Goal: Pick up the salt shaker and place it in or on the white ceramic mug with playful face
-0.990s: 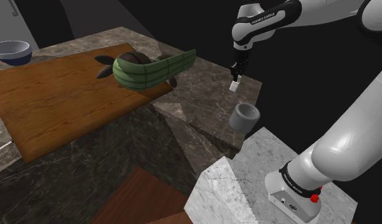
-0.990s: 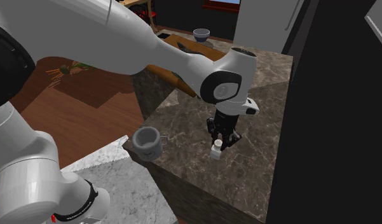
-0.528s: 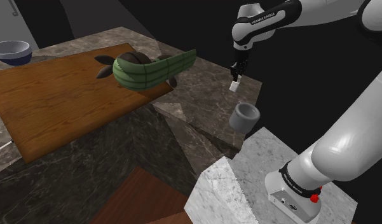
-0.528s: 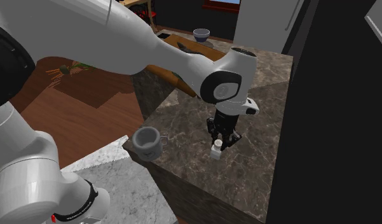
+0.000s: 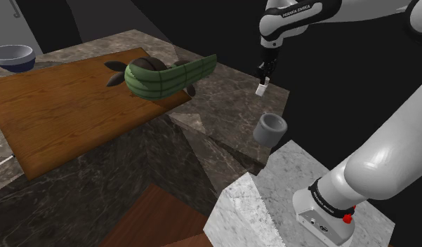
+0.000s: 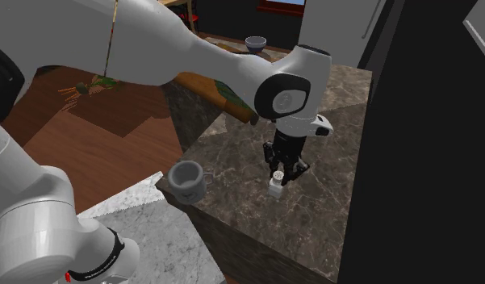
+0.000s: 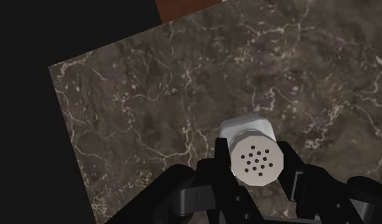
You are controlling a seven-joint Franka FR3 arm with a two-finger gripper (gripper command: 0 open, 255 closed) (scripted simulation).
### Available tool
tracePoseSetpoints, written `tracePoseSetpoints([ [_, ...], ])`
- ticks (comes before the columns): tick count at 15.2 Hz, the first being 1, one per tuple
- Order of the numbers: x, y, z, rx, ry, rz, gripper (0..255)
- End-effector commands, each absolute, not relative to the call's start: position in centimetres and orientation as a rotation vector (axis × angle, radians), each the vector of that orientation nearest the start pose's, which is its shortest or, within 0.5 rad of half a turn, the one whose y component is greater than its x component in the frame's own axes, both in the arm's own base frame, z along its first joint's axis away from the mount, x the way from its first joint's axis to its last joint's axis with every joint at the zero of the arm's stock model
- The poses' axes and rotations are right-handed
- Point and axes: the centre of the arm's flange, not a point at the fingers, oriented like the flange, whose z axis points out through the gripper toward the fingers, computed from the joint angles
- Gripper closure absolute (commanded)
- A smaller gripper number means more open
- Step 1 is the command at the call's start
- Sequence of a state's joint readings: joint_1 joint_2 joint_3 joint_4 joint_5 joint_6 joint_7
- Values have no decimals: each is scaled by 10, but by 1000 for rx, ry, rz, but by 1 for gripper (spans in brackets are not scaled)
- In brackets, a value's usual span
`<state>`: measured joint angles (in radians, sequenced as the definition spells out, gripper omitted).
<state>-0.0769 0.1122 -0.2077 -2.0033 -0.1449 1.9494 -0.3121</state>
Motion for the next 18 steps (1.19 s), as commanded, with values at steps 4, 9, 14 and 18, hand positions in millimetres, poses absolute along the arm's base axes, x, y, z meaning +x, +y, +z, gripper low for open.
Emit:
tracePoseSetpoints([
  [4, 534, -164, 417, -3219, -148, 327, 255],
  [9, 534, -164, 444, -3219, -148, 327, 255],
  [14, 534, -164, 470, -3219, -148, 327, 255],
  [18, 534, -164, 491, -3219, -148, 327, 255],
])
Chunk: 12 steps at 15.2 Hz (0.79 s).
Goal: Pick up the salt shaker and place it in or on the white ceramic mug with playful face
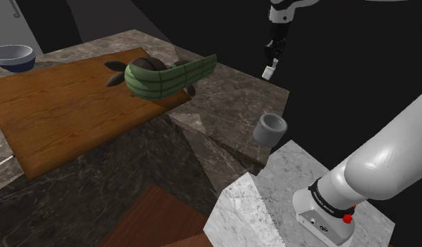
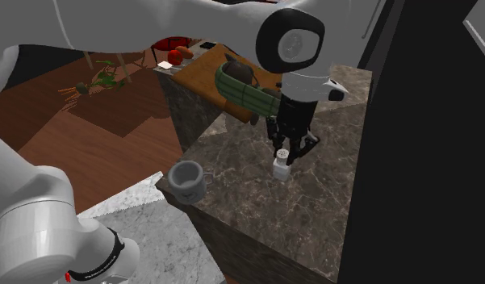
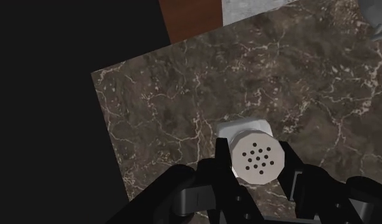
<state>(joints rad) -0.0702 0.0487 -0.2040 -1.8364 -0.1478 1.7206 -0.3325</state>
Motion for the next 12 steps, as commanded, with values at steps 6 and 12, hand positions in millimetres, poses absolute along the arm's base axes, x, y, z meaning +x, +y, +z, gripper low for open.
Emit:
tracePoseSetpoints([
  [6, 534, -164, 523, -3219, -148, 327, 255],
  [12, 496, -128, 538, -3219, -148, 327, 255],
])
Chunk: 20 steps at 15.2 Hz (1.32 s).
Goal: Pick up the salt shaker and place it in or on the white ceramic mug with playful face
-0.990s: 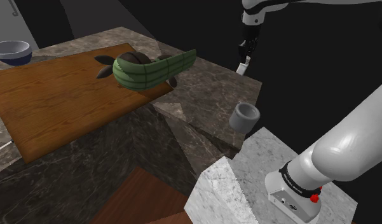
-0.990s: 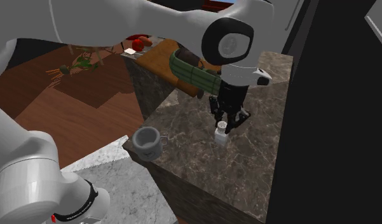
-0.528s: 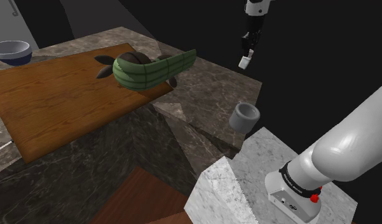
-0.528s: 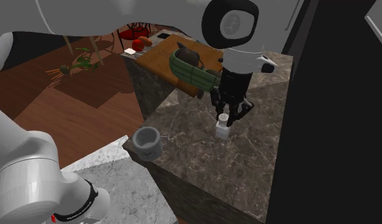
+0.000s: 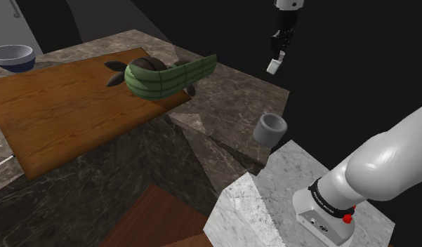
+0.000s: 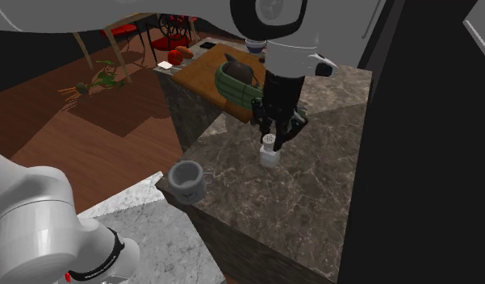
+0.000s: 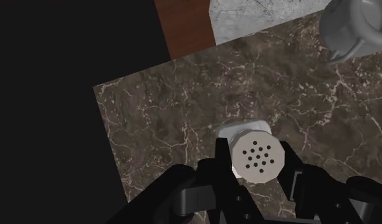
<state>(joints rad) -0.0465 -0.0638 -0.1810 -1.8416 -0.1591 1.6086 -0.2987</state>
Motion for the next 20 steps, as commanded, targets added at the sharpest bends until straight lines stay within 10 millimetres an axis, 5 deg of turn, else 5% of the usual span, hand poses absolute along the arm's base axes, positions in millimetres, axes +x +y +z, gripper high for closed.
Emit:
tracePoseSetpoints([
  [1, 486, -119, 540, -3219, -148, 327, 255],
  [16, 341, 17, 569, -3219, -148, 327, 255],
  [20, 341, 17, 548, -3219, -148, 327, 255],
])
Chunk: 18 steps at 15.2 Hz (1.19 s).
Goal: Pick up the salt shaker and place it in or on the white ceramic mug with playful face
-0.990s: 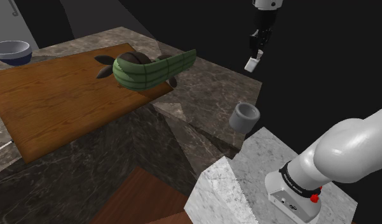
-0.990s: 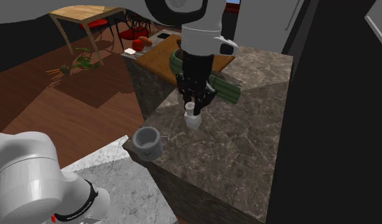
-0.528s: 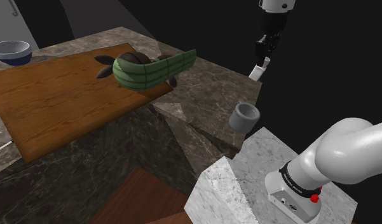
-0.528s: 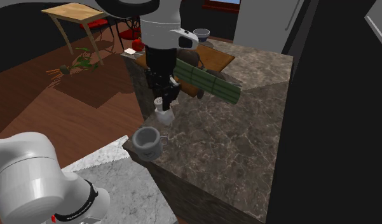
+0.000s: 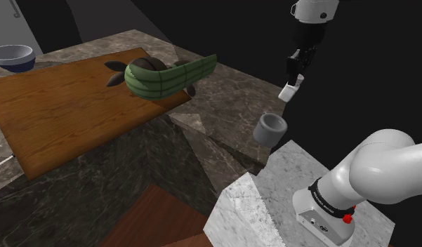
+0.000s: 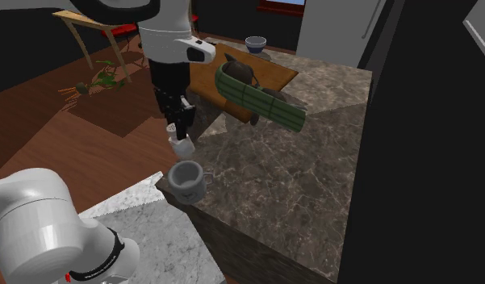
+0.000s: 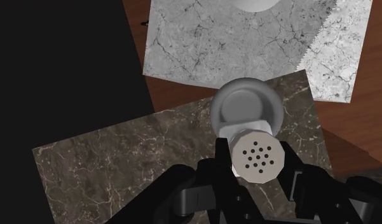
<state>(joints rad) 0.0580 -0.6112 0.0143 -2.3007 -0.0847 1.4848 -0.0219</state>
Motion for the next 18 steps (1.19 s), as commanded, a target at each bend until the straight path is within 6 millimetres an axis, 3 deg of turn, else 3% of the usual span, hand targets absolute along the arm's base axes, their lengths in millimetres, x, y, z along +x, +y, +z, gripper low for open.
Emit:
tracePoseSetpoints([
  [1, 341, 17, 543, -3219, -148, 327, 255],
  [16, 341, 17, 463, -3219, -148, 327, 255],
  [18, 341, 17, 461, -3219, -148, 327, 255],
])
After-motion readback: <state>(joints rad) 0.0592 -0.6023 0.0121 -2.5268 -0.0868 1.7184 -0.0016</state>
